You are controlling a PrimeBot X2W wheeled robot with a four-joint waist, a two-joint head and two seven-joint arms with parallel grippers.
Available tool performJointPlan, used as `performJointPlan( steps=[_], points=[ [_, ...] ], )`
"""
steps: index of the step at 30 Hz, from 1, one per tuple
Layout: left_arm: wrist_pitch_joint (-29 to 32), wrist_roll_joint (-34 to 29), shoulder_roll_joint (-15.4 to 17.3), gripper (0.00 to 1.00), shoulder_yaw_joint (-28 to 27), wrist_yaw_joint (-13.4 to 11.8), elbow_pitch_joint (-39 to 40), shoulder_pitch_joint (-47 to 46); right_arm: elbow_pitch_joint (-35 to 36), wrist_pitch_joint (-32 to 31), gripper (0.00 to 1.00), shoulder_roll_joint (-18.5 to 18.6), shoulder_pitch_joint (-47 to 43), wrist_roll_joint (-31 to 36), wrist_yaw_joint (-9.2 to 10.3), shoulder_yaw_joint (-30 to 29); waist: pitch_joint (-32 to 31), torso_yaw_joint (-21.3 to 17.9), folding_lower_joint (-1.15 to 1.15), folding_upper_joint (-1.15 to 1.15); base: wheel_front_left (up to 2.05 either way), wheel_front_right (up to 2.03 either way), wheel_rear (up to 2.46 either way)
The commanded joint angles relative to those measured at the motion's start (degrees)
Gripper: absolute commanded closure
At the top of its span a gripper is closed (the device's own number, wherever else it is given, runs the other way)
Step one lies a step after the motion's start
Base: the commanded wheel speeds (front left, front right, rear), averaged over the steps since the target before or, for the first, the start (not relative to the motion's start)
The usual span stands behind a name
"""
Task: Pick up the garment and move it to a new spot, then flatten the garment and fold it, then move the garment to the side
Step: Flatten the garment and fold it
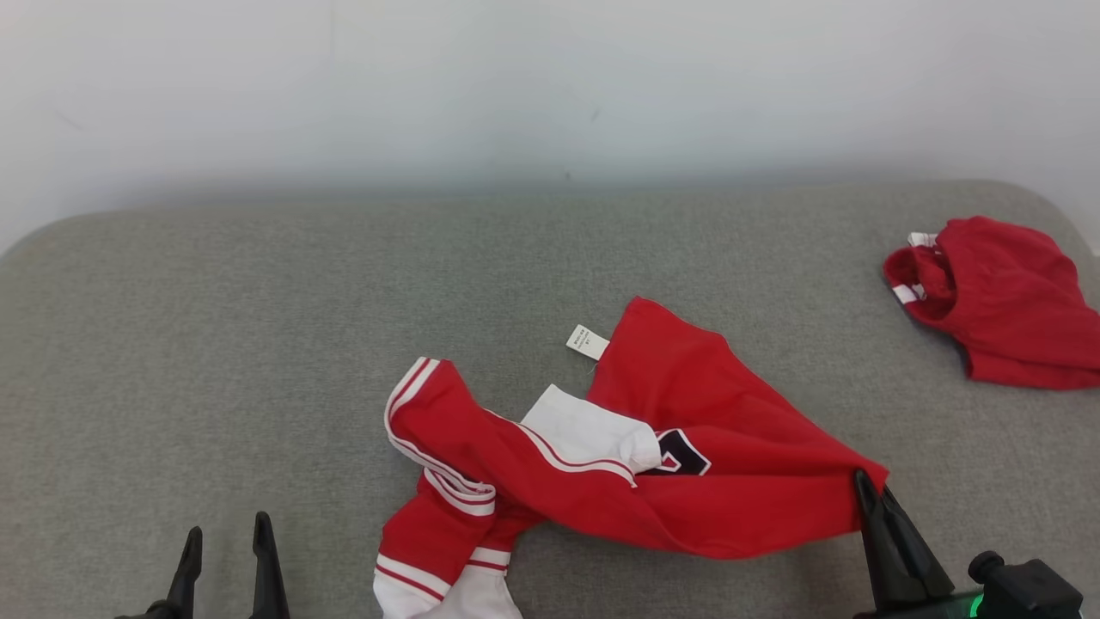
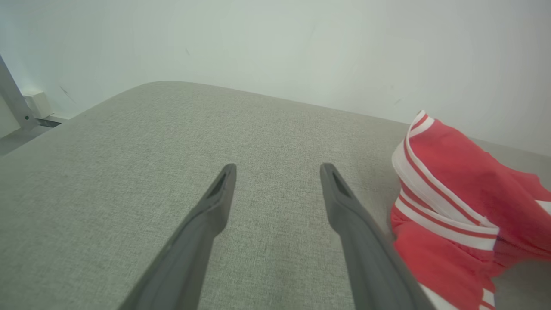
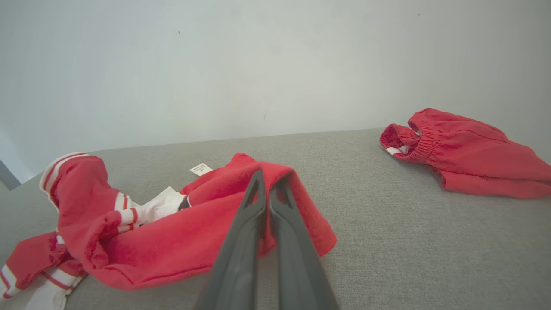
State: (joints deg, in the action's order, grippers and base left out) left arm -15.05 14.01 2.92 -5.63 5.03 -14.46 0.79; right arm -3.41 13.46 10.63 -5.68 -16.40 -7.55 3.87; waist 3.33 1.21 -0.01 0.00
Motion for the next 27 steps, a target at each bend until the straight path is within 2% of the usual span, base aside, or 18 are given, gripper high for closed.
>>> performJointPlan(
  steps=[1, 4, 6, 11, 16, 17, 22, 27],
  points=[
    [-0.15, 0.34, -0.07, 0.0, -0.27, -0.08, -0.05, -0.71, 3.42, -1.18, 1.0, -0.2, -0.96, 1.06, 0.11, 0.19, 1.21, -1.18, 0.01, 0.0, 0.0, 0.0, 0.0],
    [-0.15, 0.63, -0.08, 0.0, -0.45, -0.09, -0.18, -1.2, 9.53, -3.34, 1.0, 0.25, 0.54, 3.77, 0.11, 0.99, 1.84, -1.72, 0.01, 0.0, 0.0, 0.0, 0.0],
    [-0.15, 0.66, -0.06, 0.0, -0.39, -0.08, -0.3, -1.58, 11.19, -4.28, 1.0, 0.23, 2.75, 4.37, 0.11, 2.18, 1.97, -1.75, 0.01, 0.0, 0.0, 0.0, 0.0],
    [-0.15, 0.67, -0.07, 0.0, 0.38, 0.21, -0.64, -2.98, 9.04, -5.61, 1.0, 2.33, 12.68, 5.03, 0.11, 5.42, 2.75, -0.46, 0.01, 0.0, 0.0, 0.0, 0.0],
    [-0.15, 1.1, -0.08, 0.0, 1.83, 0.29, -1.1, -4.15, -1.17, -5.92, 1.0, 2.72, 26.7, 4.93, 0.11, 9.27, 3.61, 2.03, 0.01, 0.0, 0.0, 0.0, 0.0],
    [-0.15, 1.1, -0.08, 0.0, 1.83, 0.29, -1.1, -4.15, -1.17, -5.92, 1.0, 2.72, 26.7, 4.93, 0.11, 9.27, 3.61, 2.03, 0.01, 0.0, 0.0, 0.0, 0.0],
    [-0.15, 1.9, -0.07, 0.0, 4.31, 0.04, -1.74, -5.61, -16.69, -5.69, 1.0, 2.36, 41.32, 4.77, 0.11, 14.21, 4.86, 5.65, 0.01, 0.0, 0.0, 0.0, 0.0],
    [-0.15, 3.11, -0.08, 0.0, 7.0, -0.31, -2.31, -7.27, -33.94, -2.49, 1.0, 0.72, 54.13, 4.04, 0.12, 17.82, 6.19, 8.96, 0.01, 0.0, 0.0, 0.0, 0.0]
  ],
)
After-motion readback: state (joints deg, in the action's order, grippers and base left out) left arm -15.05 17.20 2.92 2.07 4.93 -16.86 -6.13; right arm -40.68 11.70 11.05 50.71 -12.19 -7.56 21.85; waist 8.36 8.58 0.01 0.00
